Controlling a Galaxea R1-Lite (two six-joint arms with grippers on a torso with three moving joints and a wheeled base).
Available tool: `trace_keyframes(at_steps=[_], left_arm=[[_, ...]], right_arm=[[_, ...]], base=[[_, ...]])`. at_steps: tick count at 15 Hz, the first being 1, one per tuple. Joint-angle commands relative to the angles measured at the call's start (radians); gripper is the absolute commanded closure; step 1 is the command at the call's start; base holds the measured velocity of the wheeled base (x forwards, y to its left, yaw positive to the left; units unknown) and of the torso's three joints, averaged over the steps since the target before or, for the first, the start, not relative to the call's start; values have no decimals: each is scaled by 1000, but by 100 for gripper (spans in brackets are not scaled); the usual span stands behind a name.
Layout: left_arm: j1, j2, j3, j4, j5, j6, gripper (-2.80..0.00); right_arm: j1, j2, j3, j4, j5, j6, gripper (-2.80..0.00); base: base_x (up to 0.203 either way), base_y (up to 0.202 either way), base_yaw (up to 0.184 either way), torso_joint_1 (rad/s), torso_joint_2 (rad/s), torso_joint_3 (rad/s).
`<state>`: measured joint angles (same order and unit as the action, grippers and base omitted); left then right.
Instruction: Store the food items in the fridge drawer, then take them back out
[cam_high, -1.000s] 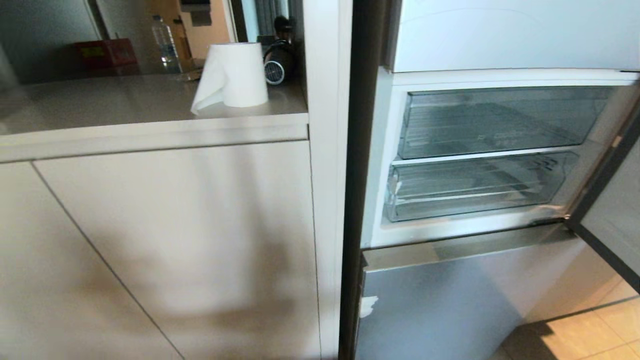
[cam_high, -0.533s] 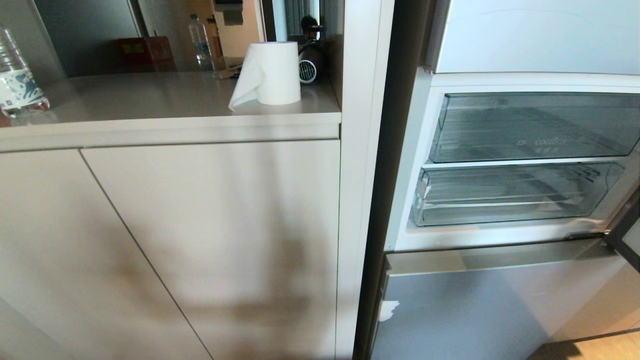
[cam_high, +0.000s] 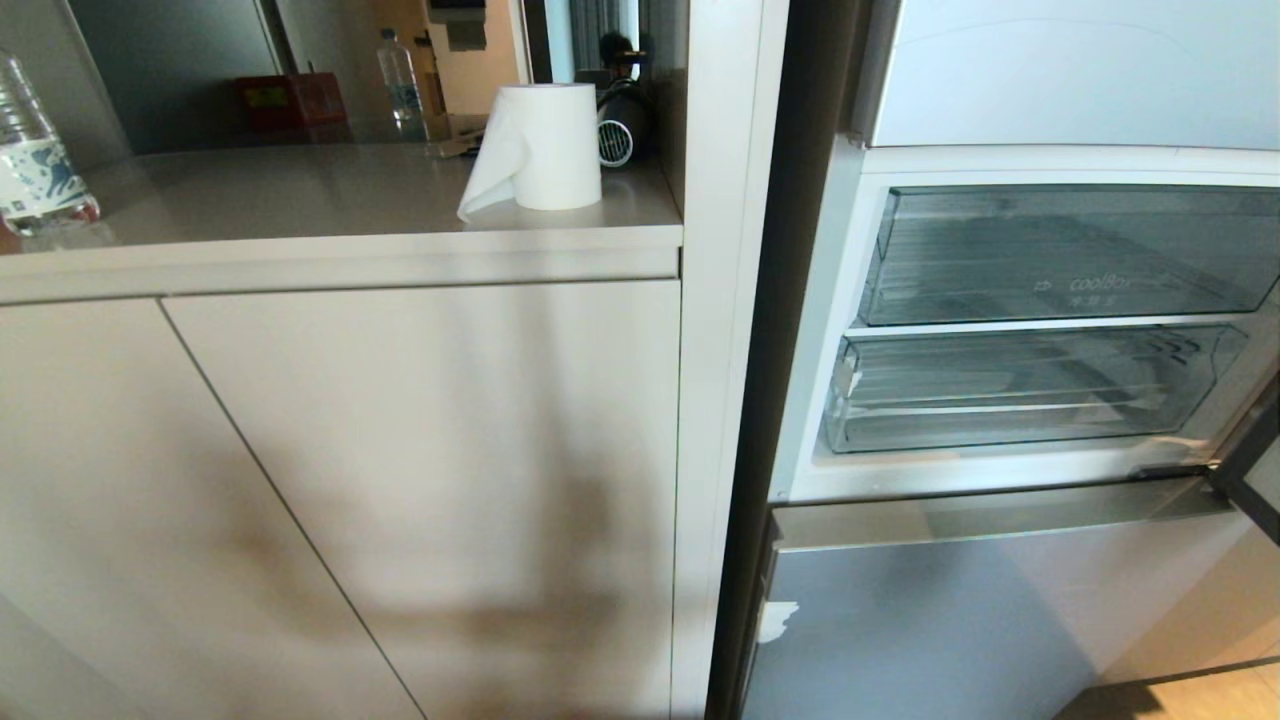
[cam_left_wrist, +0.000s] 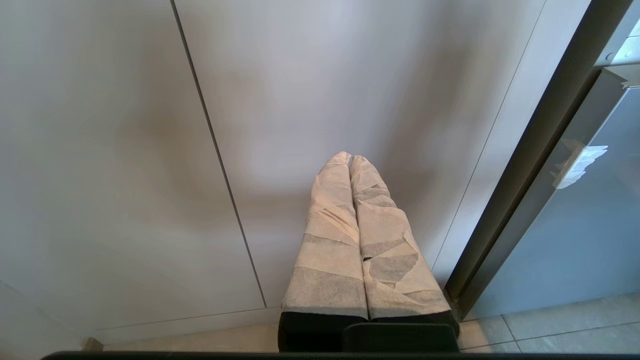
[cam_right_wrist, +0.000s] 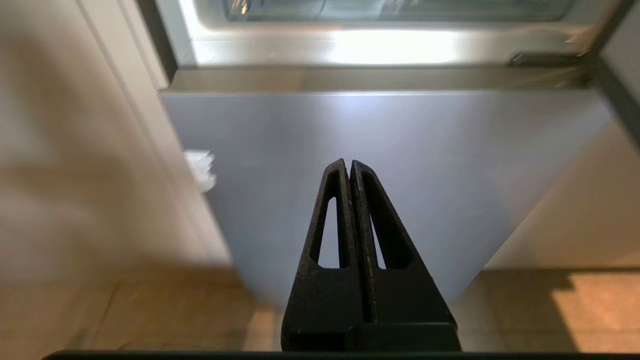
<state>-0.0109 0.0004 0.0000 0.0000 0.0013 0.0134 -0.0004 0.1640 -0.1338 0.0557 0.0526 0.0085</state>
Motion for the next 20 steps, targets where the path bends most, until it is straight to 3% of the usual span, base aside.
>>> trace_keyframes(at_steps=[1, 4, 7, 8, 14, 16, 18, 20], left_arm=[[0, 0, 0, 0, 0, 0, 0], [0, 0, 0, 0, 0, 0, 0], [0, 0, 0, 0, 0, 0, 0], [0, 0, 0, 0, 0, 0, 0], [0, 0, 0, 0, 0, 0, 0], [1, 1, 0, 0, 0, 0, 0], [2, 0, 0, 0, 0, 0, 0], [1, 0, 0, 0, 0, 0, 0]], right_arm=[[0, 236, -56, -8, 47, 11, 0], [1, 503, -89, -136, 160, 54, 0], [3, 715, -102, -291, 209, 69, 0], [4, 780, -105, -338, 214, 71, -280], [124, 1276, -178, -663, 186, 74, -280], [194, 1436, -200, -845, 110, 80, -280], [254, 1528, -205, -1120, -6, 90, -280], [283, 1543, -216, -1202, -59, 88, -280]], base=[[0, 0, 0, 0, 0, 0], [0, 0, 0, 0, 0, 0], [0, 0, 0, 0, 0, 0], [0, 0, 0, 0, 0, 0], [0, 0, 0, 0, 0, 0], [0, 0, 0, 0, 0, 0], [0, 0, 0, 0, 0, 0], [0, 0, 0, 0, 0, 0]])
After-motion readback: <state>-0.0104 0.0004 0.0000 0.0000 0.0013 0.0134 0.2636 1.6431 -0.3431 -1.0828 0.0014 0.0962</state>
